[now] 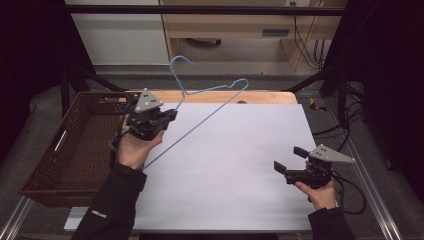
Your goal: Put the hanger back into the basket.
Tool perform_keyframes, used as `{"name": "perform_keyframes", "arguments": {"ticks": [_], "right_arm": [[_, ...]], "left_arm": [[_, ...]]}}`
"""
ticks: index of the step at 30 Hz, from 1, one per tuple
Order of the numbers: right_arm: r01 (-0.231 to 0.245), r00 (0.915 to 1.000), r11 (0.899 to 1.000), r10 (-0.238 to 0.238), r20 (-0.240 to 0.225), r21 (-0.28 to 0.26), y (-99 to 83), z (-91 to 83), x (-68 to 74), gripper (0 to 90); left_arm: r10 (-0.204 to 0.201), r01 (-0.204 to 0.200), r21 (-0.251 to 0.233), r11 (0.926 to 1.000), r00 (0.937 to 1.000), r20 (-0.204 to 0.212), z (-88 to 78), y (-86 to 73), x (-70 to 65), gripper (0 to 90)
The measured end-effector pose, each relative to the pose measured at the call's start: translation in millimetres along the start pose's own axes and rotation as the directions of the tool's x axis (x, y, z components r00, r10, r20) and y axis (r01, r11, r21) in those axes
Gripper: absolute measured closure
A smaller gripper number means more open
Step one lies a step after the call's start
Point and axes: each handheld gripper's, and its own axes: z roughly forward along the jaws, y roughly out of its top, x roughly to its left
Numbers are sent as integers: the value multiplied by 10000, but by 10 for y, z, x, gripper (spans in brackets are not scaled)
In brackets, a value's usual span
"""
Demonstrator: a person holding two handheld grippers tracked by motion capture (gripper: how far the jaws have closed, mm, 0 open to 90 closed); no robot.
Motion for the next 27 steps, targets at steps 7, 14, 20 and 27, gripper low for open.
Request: {"name": "perform_keyframes", "arguments": {"ticks": [7, 14, 20, 27], "right_arm": [[112, 9998, 9999, -112, 137, -10, 8, 9, 51, 37], [125, 9999, 9999, -124, 65, -32, 17, 11, 78, 34], [226, 9997, 9997, -226, 25, 114, 5, 45, 95, 32], [251, 9997, 9997, -251, -39, 49, 19, 49, 128, 32]], "left_arm": [[-105, 104, -21, 9999, 9974, -720, -335, -140, 329, 874], [-172, 167, -54, 9998, 9920, -1248, -598, -278, 606, 873], [-570, 562, -94, 9984, 9827, -1761, -813, -400, 879, 873], [-802, 850, 105, 9963, 9689, -2342, -1017, -613, 1106, 873]]}}
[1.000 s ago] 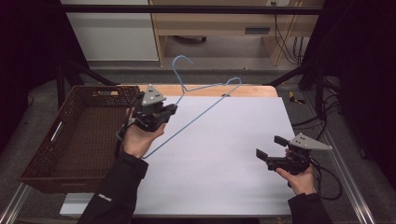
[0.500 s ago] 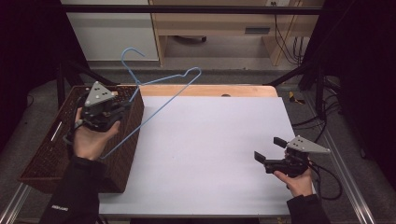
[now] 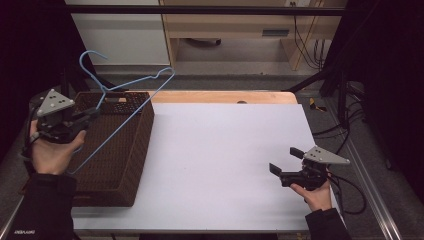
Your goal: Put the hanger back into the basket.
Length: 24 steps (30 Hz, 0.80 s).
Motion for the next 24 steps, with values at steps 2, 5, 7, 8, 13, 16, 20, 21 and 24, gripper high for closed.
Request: {"name": "perform_keyframes", "arguments": {"ticks": [2, 5, 7, 8, 13, 16, 20, 21, 24], "right_arm": [[47, 10000, 10000, -47, 25, -4, 2, 4, 9, 31], [51, 10000, 10000, -51, 35, 39, 1, 8, 13, 30], [118, 9999, 9999, -118, 29, 111, -2, 13, 11, 29], [119, 9999, 9999, -119, 53, 91, -3, 17, 12, 29], [128, 9999, 9999, -128, 26, 96, -1, 14, 12, 29], [156, 9999, 9998, -156, 39, 106, 0, 12, 11, 29], [176, 9998, 9998, -177, 57, 115, 0, 10, 10, 29], [176, 9998, 9998, -177, 57, 115, 0, 10, 10, 29], [166, 9998, 9998, -167, 58, 117, 0, 11, 12, 29]], "left_arm": [[-115, 116, 31, 9999, 9999, -114, -31, -51, 73, 873], [-252, 253, 32, 9997, 9993, -293, -79, -141, 205, 873], [-300, 302, 33, 9995, 9985, -455, -92, -221, 308, 873], [-300, 302, 33, 9995, 9985, -455, -92, -221, 308, 873], [-422, 435, 179, 9989, 9968, -682, -54, -324, 468, 873], [-478, 497, 256, 9984, 9965, -690, 1, -384, 540, 873], [-337, 377, 503, 9980, 9964, -775, 96, -465, 581, 873], [-323, 366, 563, 9977, 9966, -761, 119, -486, 593, 873], [-260, 319, 743, 9967, 9965, -792, 173, -550, 626, 873]]}}
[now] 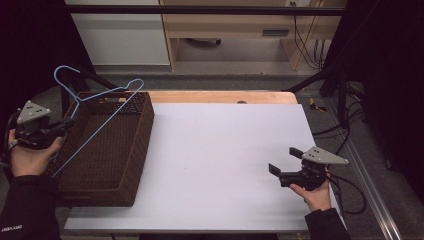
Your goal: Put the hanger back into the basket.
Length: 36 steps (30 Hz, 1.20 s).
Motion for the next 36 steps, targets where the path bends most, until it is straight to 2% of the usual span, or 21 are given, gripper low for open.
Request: {"name": "perform_keyframes", "arguments": {"ticks": [9, 13, 19, 25, 28, 31, 32, 34, 36], "right_arm": [[2, 10000, 10000, -2, 40, 43, -5, 19, 6, 29], [18, 10000, 10000, -19, 52, 64, -6, 19, 5, 29], [57, 10000, 10000, -57, 75, 52, -9, 26, 6, 29], [67, 9999, 10000, -67, 108, 69, -12, 28, 2, 29], [55, 9999, 9999, -56, 115, 90, -12, 29, 2, 29], [111, 9999, 9999, -112, 94, 113, -14, 28, 1, 29], [115, 9999, 9999, -116, 115, 107, -14, 30, 1, 29], [125, 9999, 9999, -126, 94, 99, -15, 32, 1, 29], [150, 9998, 9998, -151, 94, 109, -17, 35, 2, 29]], "left_arm": [[228, -226, 503, 9985, 9997, -35, 128, -179, 15, 873], [221, -216, 761, 9969, 9997, -60, 212, -260, -11, 873], [213, -235, 1169, 9929, 9996, 201, 349, -383, -107, 872], [135, -217, 1984, 9799, 9990, 422, 515, -490, -168, 871], [108, -240, 2591, 9656, 9986, 524, 594, -532, -189, 869], [-15, -136, 2874, 9577, 9986, 523, 610, -542, -181, 865], [-143, -39, 3033, 9529, 9982, 579, 618, -544, -178, 863], [-118, -44, 3275, 9448, 9988, 475, 632, -553, -181, 850], [-78, -9, 3251, 9457, 9997, 253, 613, -550, -181, 796]]}}
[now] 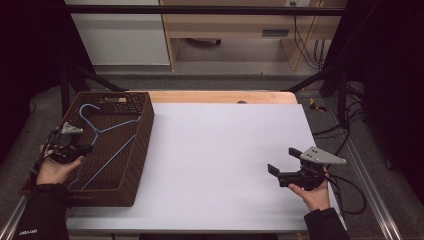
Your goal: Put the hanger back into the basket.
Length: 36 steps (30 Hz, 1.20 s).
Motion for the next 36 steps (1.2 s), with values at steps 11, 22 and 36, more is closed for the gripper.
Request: {"name": "perform_keyframes", "arguments": {"ticks": [11, 22, 36], "right_arm": [[-117, 9999, 9999, 117, 11, -85, 8, -21, -5, 29], [-265, 9996, 9994, 265, 18, -243, 16, -39, -4, 29], [-228, 9997, 9991, 227, -38, -346, 3, -62, -13, 27]], "left_arm": [[-608, 708, -2691, 9605, 9971, 456, -565, 26, -165, 520], [340, 874, -4758, 8752, 9700, 2406, -846, 80, -854, 333], [1516, 540, -5001, 8643, 9200, 3614, -658, 112, -1644, 111]]}}
